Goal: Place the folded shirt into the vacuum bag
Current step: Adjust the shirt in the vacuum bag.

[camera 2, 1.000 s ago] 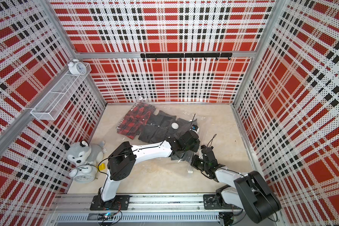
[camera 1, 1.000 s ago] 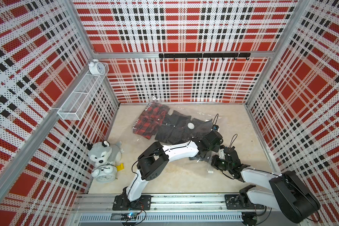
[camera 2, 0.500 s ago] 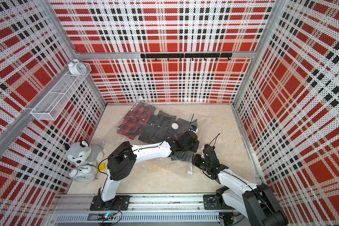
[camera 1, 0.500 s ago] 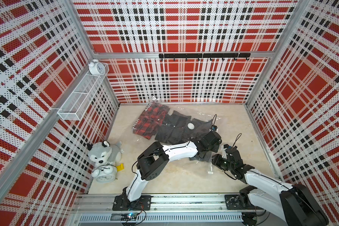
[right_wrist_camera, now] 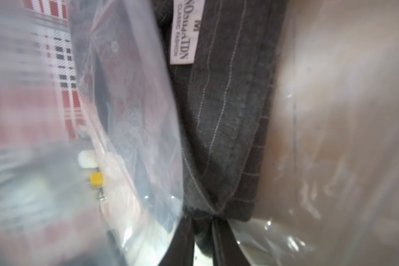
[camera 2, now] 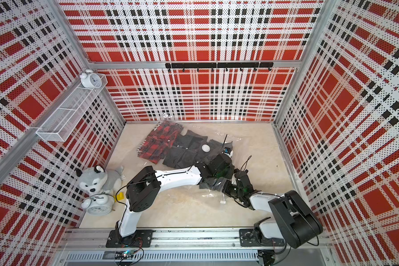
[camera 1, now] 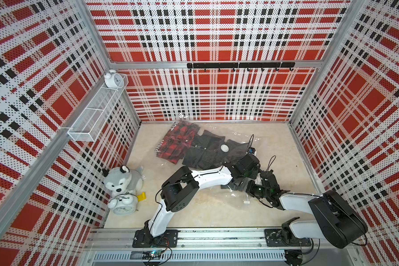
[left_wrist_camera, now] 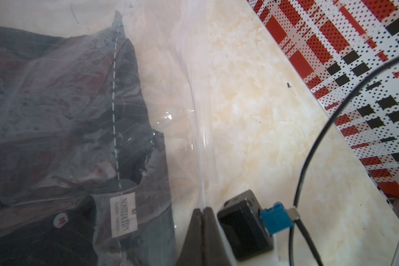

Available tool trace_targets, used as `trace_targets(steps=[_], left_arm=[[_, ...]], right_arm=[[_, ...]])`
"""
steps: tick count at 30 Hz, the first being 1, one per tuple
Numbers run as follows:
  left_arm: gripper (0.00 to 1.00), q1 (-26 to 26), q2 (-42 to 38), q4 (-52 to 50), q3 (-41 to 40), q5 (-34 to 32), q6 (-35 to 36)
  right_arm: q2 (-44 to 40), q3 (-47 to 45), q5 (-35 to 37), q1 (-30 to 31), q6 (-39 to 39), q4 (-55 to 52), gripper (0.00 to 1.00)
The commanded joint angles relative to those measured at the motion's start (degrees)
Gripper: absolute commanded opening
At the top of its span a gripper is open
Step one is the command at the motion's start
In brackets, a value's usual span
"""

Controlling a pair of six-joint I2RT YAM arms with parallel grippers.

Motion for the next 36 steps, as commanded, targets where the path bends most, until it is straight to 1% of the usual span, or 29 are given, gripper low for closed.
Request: trace_targets(steps=[1, 3, 4, 5, 8, 11, 15, 17, 19, 22, 23, 26, 28, 30, 33, 36], left_arm=[[0.00, 1.1, -1.3, 3.6, 1.2, 0.4, -0.5], [0.00, 1.5, -0.6, 4.0, 1.9, 0.3, -0.5], [0.00, 1.8, -0.2, 4.3, 2.4, 0.4, -0.5], [0.00, 2.0, 0.3, 4.5, 3.0, 0.7, -0.3], [0.00, 2.6, 0.9, 6.0, 3.6, 0.5, 0.2], [0.00, 3.3, 1.6, 8.6, 3.6, 2.2, 0.1], [0.00, 4.0, 3.3, 9.7, 5.0, 5.1, -0.1], [0.12, 3.9, 2.8, 9.8, 4.7, 6.4, -0.2], [0.31, 3.4, 0.8, 9.9, 3.3, 6.8, -0.2], [0.54, 2.5, -3.8, 10.1, -0.5, 6.8, -0.3], [0.58, 2.3, -5.4, 10.2, -2.0, 6.7, -0.4], [0.67, 2.0, -11.1, 10.8, -7.5, 6.6, -1.3], [0.71, 2.0, -15.5, 10.8, -12.2, 5.6, -1.9], [0.75, 2.2, -19.3, 11.5, -17.0, 5.6, -2.9], [0.80, 2.3, -23.8, 12.4, -24.0, 7.1, -4.6], [0.87, 2.2, -27.9, 12.4, -30.1, 8.6, -6.8]], right_arm=[[-0.1, -1.2, -4.3, 1.0, 1.9, 4.8, 0.18], [-2.0, -0.6, -3.0, 0.8, 1.8, 0.0, 0.19], [-3.7, -0.1, -1.7, 0.8, 1.1, -3.5, 0.23], [-5.8, 0.2, 0.3, 0.8, 0.5, -7.0, 0.31], [-11.1, 1.6, 5.4, -0.1, -2.3, -17.0, 0.42], [-17.3, 2.1, 6.8, -2.7, -4.3, -24.4, 0.48], [-28.4, 2.2, 9.1, -7.0, -6.1, -34.4, 0.55], [-33.2, 2.6, 9.8, -8.6, -6.6, -39.0, 0.57], [-37.5, 3.5, 11.0, -9.3, -6.9, -43.1, 0.59], [-40.9, 4.3, 11.7, -9.8, -7.2, -46.8, 0.60], [-41.3, 4.5, 11.6, -9.8, -7.2, -47.6, 0.60], [-42.9, 4.8, 9.7, -9.9, -6.9, -48.4, 0.61], [-43.9, 5.7, 7.4, -9.9, -7.0, -49.8, 0.63], [-44.9, 6.1, 6.6, -9.9, -7.0, -51.5, 0.64], [-45.7, 6.0, 6.4, -9.9, -7.3, -54.1, 0.64], [-45.5, 4.3, 3.8, -9.9, -7.0, -53.1, 0.64]])
